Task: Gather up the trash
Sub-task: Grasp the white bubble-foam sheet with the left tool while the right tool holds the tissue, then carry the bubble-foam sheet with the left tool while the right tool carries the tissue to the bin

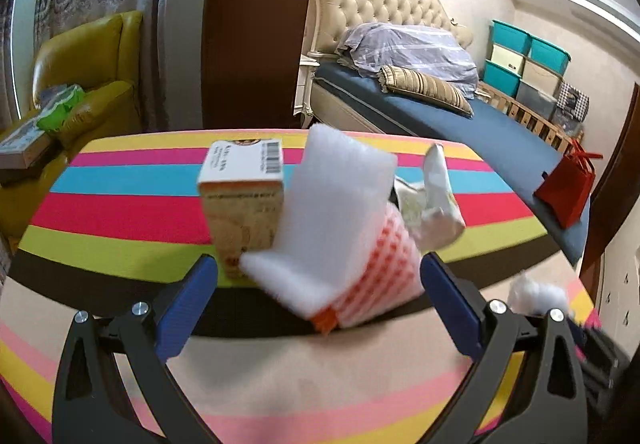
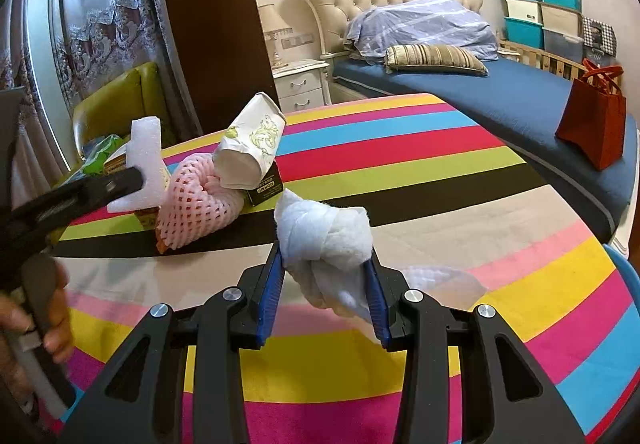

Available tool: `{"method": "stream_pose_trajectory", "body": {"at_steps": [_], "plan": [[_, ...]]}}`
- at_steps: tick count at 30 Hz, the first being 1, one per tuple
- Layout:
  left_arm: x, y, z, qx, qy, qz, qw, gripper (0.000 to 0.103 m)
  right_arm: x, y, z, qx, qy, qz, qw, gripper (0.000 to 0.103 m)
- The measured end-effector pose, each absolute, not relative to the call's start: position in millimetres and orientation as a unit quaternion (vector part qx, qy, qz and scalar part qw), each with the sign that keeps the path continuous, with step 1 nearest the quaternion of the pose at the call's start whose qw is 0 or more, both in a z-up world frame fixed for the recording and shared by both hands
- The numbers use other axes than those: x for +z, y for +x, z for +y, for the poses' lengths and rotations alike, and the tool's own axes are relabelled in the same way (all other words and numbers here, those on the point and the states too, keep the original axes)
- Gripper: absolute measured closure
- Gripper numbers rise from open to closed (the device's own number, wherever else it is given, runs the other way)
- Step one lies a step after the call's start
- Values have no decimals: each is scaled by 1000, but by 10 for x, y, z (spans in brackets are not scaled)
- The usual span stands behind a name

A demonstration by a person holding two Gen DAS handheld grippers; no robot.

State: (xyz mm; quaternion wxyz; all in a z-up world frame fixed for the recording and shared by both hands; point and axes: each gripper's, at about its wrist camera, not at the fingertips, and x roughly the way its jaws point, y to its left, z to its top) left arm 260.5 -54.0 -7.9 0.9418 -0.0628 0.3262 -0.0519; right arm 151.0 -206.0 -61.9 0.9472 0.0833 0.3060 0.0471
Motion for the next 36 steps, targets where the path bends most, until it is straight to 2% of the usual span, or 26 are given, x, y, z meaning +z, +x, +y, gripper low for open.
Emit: {"method": "stream_pose_trajectory", "body": {"at_steps": [5, 6, 7, 8, 15, 27, 36], "plan": [[-110, 2919, -650, -31, -59, 333, 940, 6, -612, 1517, -2071, 47, 89, 305, 947, 65], [-132, 2947, -658, -30, -58, 335, 940, 23, -611, 1514, -2071, 47, 89, 304, 947, 65], [-178, 2976, -674, -35, -53, 343, 937, 51, -609, 1510, -2065, 48, 88, 303, 948, 65], [-231, 2989, -698, -47, -43, 356, 932, 49, -607, 1507, -2064, 47, 87, 302, 948, 65], [-255, 2336, -646, -78, -14, 303, 950, 51, -600, 1483, -2040, 48, 85, 300, 949, 65], [-392, 1417, -224, -44, 27, 320, 946, 50, -597, 1479, -2038, 44, 86, 303, 948, 65], [-411, 1102, 23, -33, 25, 316, 948, 50, -583, 1474, -1964, 33, 66, 302, 951, 65]]}}
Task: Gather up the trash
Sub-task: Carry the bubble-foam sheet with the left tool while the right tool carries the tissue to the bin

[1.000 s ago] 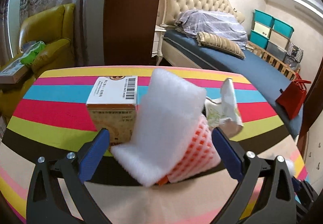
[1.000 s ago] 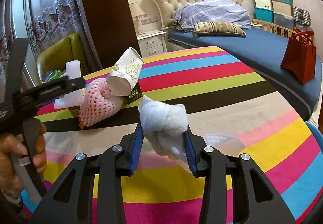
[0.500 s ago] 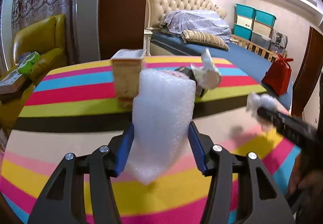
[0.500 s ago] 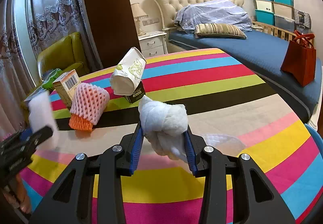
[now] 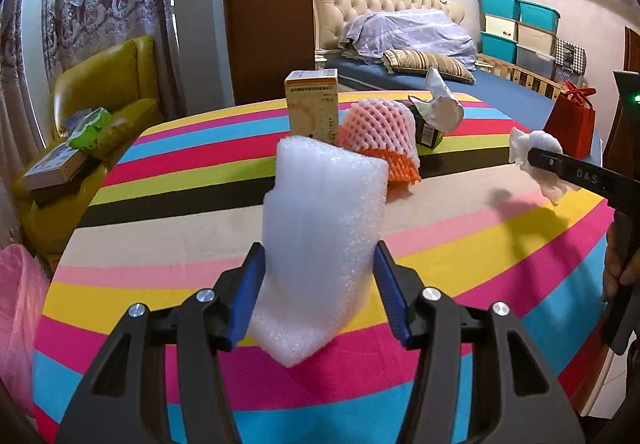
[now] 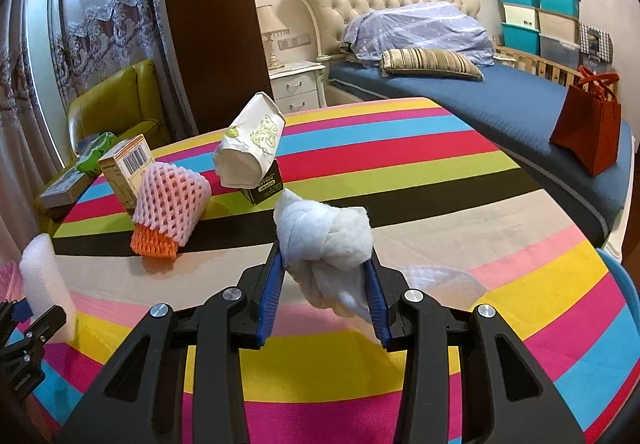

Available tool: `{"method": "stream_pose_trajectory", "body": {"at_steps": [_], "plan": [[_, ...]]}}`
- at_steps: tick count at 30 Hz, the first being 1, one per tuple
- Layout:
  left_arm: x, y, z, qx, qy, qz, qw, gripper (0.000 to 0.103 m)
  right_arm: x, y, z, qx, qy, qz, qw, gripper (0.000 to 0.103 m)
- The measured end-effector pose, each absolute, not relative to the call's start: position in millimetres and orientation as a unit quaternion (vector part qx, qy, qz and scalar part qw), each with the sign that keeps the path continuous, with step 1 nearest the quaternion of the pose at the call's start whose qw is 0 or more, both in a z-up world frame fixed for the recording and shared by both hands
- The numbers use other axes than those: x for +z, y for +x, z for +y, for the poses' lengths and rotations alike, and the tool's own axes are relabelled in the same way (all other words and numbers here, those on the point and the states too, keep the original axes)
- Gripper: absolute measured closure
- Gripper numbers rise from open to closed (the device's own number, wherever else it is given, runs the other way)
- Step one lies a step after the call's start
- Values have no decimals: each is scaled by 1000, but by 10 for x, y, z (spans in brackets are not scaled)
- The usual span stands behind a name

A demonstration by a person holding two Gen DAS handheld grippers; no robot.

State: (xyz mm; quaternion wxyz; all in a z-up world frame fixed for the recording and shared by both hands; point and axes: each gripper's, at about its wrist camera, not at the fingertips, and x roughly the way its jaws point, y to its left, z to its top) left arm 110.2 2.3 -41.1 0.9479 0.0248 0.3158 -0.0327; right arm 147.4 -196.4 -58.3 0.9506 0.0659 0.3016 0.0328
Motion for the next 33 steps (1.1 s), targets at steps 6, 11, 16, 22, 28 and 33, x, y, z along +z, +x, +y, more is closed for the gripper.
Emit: {"method": "stream_pose_trajectory", "body": {"at_steps": [6, 11, 16, 22, 28, 33], "plan": [[-396, 1020, 91, -26, 22, 309, 950, 50, -581, 1468, -1925, 29, 52, 302, 951, 65], [-411, 971, 137, -23, 19, 311, 950, 50, -572, 1463, -1851, 27, 33, 301, 953, 65], [-423, 868, 240, -16, 15, 311, 950, 50, -543, 1384, -1651, 45, 6, 293, 955, 65], [-429, 743, 435, 2, 6, 312, 950, 49, -537, 1157, -1192, 101, -32, 296, 949, 65], [-447, 588, 644, 20, -7, 313, 950, 49, -494, 922, -854, 130, -66, 287, 947, 65], [-448, 485, 774, 26, -16, 313, 949, 49, -471, 828, -703, 146, -74, 285, 944, 65]]}}
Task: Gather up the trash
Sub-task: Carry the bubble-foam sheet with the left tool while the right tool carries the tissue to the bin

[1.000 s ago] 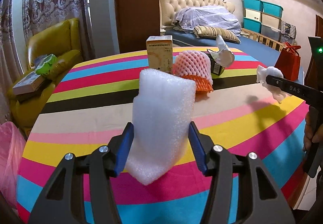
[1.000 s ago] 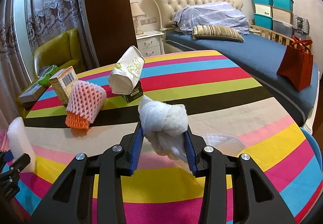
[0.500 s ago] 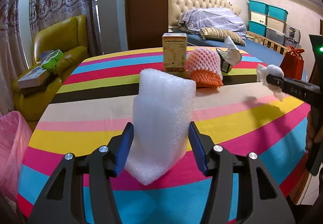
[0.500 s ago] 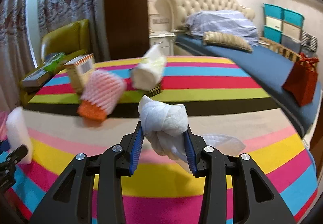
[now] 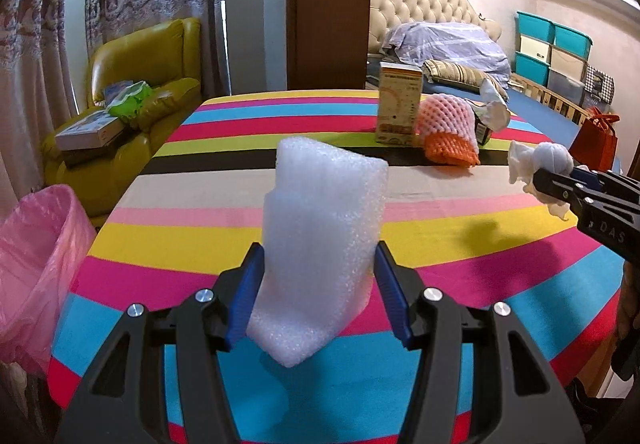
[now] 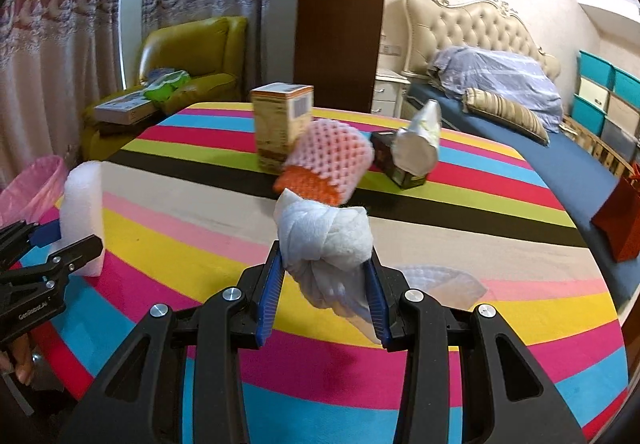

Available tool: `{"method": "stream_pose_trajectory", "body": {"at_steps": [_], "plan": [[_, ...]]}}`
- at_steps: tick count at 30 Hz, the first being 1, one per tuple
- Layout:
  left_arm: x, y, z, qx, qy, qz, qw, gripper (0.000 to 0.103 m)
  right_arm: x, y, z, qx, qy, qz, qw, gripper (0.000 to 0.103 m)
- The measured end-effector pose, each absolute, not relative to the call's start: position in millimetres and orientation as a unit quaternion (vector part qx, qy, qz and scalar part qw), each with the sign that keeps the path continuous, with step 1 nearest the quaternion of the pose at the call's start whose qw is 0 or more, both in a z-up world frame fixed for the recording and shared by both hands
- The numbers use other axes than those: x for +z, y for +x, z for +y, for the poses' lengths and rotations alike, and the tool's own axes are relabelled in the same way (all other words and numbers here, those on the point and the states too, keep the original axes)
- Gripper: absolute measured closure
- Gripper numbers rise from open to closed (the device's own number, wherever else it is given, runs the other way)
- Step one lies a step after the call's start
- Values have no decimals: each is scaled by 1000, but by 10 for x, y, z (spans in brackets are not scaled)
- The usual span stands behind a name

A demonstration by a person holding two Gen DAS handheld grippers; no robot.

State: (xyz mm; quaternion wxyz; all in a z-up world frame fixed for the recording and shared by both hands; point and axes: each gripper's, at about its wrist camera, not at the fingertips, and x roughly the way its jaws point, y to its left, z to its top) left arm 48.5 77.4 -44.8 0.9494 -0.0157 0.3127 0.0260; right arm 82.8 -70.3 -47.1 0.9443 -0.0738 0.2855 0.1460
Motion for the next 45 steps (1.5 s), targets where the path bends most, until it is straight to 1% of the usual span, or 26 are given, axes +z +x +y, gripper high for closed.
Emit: {"method": "stream_pose_trajectory", "body": {"at_steps": [27, 41, 45], "plan": [[-452, 107, 1297, 73, -31, 290, 954, 49, -554, 578, -90, 214, -105, 296, 925, 65], [-369, -219, 1622, 79, -26, 259, 962, 49, -492, 370, 445, 300, -130, 279, 903, 64], [-244, -368, 1805, 83, -38, 241, 966, 48, -450, 316, 637, 326, -140, 275, 894, 64]]}}
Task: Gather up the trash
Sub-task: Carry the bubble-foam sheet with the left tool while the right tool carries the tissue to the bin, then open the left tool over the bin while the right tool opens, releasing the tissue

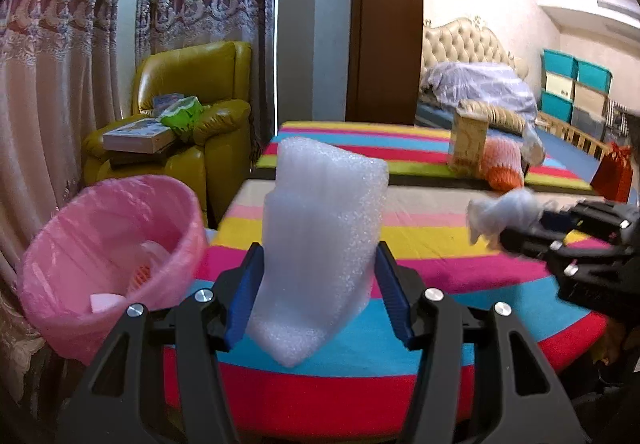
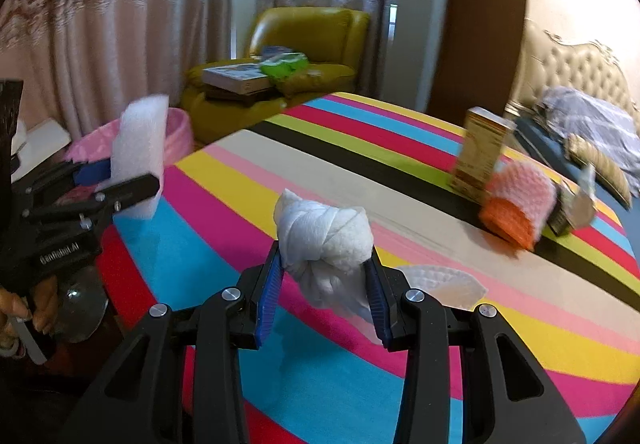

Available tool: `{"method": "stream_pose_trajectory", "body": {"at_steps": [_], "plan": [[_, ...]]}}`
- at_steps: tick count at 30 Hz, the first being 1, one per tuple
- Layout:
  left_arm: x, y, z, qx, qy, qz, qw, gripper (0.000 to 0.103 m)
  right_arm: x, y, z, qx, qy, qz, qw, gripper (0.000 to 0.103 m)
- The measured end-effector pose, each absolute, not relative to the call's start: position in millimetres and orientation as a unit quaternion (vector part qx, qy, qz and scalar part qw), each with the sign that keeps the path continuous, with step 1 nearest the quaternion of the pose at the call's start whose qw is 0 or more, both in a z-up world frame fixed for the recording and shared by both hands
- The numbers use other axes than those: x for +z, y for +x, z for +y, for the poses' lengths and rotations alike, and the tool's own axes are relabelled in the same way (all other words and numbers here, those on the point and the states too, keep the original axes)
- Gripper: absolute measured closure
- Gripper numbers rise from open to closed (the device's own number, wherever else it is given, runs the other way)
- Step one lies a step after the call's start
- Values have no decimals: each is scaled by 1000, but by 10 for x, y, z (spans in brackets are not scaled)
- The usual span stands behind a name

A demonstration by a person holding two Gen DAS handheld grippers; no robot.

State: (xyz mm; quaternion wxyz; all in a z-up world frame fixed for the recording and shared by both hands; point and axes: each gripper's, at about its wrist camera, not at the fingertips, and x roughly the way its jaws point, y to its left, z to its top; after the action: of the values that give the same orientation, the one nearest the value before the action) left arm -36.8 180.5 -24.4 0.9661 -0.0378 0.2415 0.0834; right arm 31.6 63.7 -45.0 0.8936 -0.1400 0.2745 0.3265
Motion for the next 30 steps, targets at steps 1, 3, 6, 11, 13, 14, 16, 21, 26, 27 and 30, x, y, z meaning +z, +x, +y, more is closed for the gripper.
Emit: {"method": "stream_pose_trajectory", "body": {"at_steps": [1, 3, 6, 11, 13, 14, 16, 21, 26, 27, 30], "plan": [[-185, -419, 1871, 88, -40, 232, 968, 47, -431, 310, 691, 334, -142, 273, 891, 64], [-81, -502, 2005, 105, -40, 216, 970, 47, -377, 295, 839, 356, -145, 271, 882, 64], [8, -570, 2215, 123, -48, 206, 970, 47, -299, 295, 1089, 385, -152, 268, 870, 64], [102, -670, 2673, 167, -71, 200, 963, 47, -192, 313, 1538, 420, -165, 259, 854, 64], [124, -694, 2863, 183, -78, 201, 959, 47, -135, 325, 1702, 431, -169, 252, 850, 64], [125, -702, 2949, 190, -80, 204, 957, 47, -103, 331, 1805, 439, -169, 249, 846, 64], [109, -715, 3132, 207, -88, 208, 952, 47, -54, 343, 1968, 452, -164, 246, 841, 63], [31, -723, 3503, 233, -109, 221, 941, 47, -7, 390, 2402, 477, -159, 255, 826, 62], [-150, -687, 3788, 251, -128, 242, 929, 47, 9, 394, 2720, 493, -152, 261, 816, 61], [-190, -699, 3824, 255, -131, 244, 926, 47, 18, 399, 2789, 496, -149, 259, 815, 61], [-307, -712, 3935, 267, -140, 254, 919, 38, 47, 447, 2924, 519, -126, 256, 806, 58]]}}
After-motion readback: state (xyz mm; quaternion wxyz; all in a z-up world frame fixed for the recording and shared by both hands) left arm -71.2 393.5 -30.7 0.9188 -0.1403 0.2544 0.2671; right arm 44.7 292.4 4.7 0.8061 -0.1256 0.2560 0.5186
